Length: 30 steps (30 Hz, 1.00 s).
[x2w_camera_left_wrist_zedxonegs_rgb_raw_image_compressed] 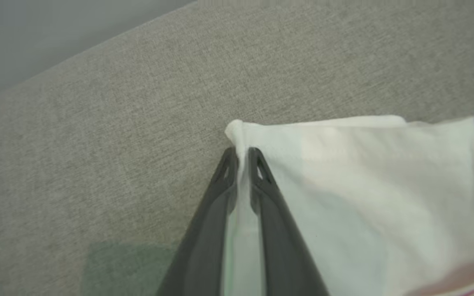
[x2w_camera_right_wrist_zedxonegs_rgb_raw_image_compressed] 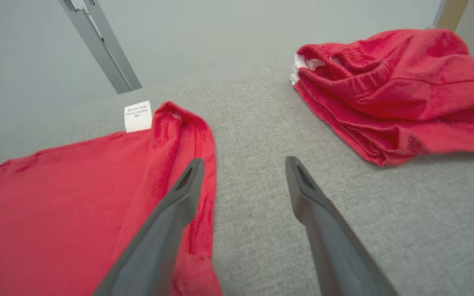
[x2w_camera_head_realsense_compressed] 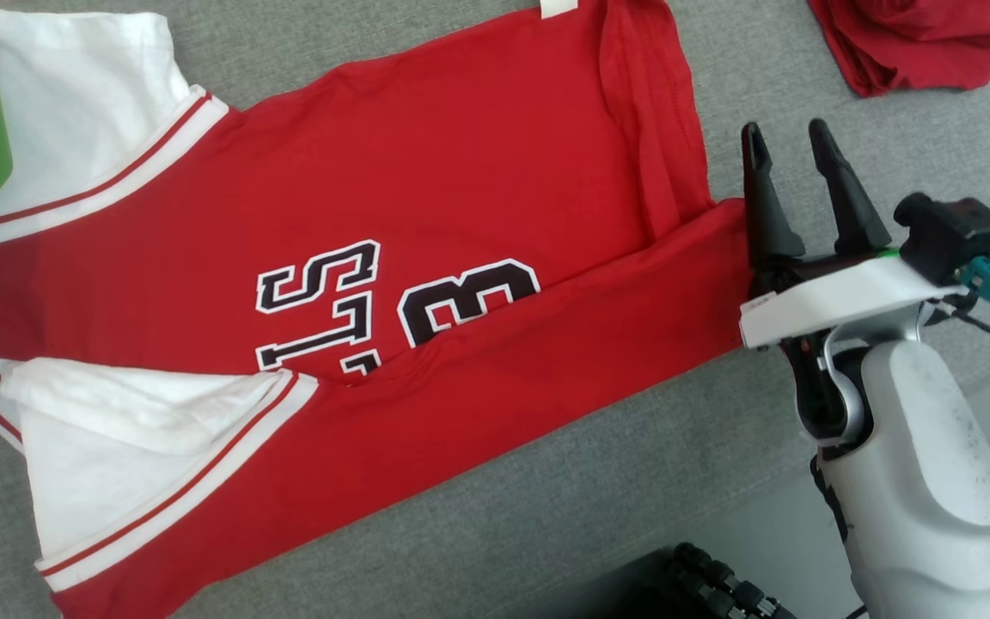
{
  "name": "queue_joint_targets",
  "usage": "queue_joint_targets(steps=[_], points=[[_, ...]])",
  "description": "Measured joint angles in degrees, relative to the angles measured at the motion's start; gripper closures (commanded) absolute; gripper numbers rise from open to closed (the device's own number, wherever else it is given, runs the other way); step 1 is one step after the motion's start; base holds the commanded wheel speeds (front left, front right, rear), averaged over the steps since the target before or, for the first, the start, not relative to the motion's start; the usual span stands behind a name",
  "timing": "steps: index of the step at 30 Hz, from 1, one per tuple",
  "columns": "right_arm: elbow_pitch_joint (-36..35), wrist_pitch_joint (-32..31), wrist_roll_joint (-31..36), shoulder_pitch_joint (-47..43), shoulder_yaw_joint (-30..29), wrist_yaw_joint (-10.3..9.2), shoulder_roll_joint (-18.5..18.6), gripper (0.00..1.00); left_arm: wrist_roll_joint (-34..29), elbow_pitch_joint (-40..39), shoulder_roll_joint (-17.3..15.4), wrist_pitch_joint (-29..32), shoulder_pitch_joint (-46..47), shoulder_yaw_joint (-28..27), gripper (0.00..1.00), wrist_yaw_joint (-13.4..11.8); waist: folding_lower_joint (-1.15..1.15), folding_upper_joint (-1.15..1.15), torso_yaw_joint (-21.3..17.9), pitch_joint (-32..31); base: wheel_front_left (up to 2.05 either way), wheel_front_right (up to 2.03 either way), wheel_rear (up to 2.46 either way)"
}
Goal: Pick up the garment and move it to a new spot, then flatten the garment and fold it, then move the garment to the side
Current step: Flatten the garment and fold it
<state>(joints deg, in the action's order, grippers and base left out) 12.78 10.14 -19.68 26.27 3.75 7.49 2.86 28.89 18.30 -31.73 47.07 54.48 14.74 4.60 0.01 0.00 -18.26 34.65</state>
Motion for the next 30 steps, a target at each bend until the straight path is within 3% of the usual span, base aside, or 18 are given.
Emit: queue_joint_targets(steps=[5,12,24,25,26,27,28,30], points=[[0.7,-3.6,2.9,5.3,-0.9,0.0,0.0,0.0,0.1,-1.5,1.9,-3.6,-0.1,0.3,1.0,0.0,0.0,0.0,2.0,-0.8,0.0,0.0,0.0],[8.4,-11.1,10.6,13.9,-2.2,0.01,0.6,0.0,1.2,-3.7,6.5,-11.1,-0.5,2.0,1.0,1.0,0.0,0.0,6.7,-2.3,0.0,0.0,0.0],[20.3,-21.7,17.0,21.7,-0.3,0.03,8.1,0.0,2.3,-6.1,11.6,-23.7,-4.8,5.7,1.0,2.1,0.0,0.0,16.3,-4.7,0.0,0.0,0.0],[21.0,-22.3,17.3,22.0,-0.3,0.03,8.7,0.13,2.3,-5.9,11.7,-24.4,-5.1,5.9,1.0,2.2,0.0,0.0,16.9,-4.9,0.0,0.0,0.0],[21.3,-22.7,17.4,22.1,-0.4,0.03,9.1,0.6,2.3,-5.7,11.9,-24.9,-5.3,6.1,1.0,2.2,0.0,0.0,17.3,-5.1,0.0,0.0,0.0],[21.7,-23.2,17.9,22.2,-0.7,0.03,9.4,0.77,2.3,-5.5,12.1,-25.4,-5.4,6.3,1.0,2.3,0.0,0.0,17.8,-5.4,0.0,0.0,0.0],[22.0,-23.8,18.2,22.2,-1.1,0.03,9.6,1.0,2.4,-5.2,12.2,-25.9,-5.6,6.5,1.0,2.3,0.0,0.0,18.1,-5.8,0.0,0.0,0.0],[22.5,-24.8,18.8,22.2,-1.8,0.03,9.7,1.0,2.8,-4.8,12.3,-26.5,-5.9,6.9,1.0,2.4,0.0,0.0,18.4,-6.5,0.0,0.0,0.0]])
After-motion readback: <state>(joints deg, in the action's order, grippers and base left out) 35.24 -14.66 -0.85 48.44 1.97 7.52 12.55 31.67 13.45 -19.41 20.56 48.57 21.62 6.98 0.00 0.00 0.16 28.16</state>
